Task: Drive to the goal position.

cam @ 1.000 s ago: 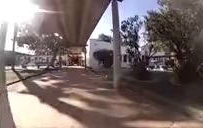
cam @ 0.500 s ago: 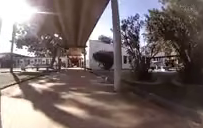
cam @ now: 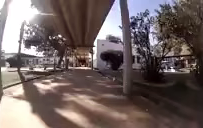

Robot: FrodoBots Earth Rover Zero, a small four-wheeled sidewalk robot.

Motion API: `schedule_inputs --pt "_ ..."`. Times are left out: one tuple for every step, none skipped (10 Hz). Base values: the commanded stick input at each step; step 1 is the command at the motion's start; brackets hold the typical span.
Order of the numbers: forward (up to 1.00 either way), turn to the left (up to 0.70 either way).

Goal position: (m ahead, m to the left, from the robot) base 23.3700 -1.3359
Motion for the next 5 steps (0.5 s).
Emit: schedule_inputs --pt "0.50 0.50" --pt "0.50 0.00" --pt "0.50 0.00" --pt "0.50 0.00" --pt "0.50 0.00"
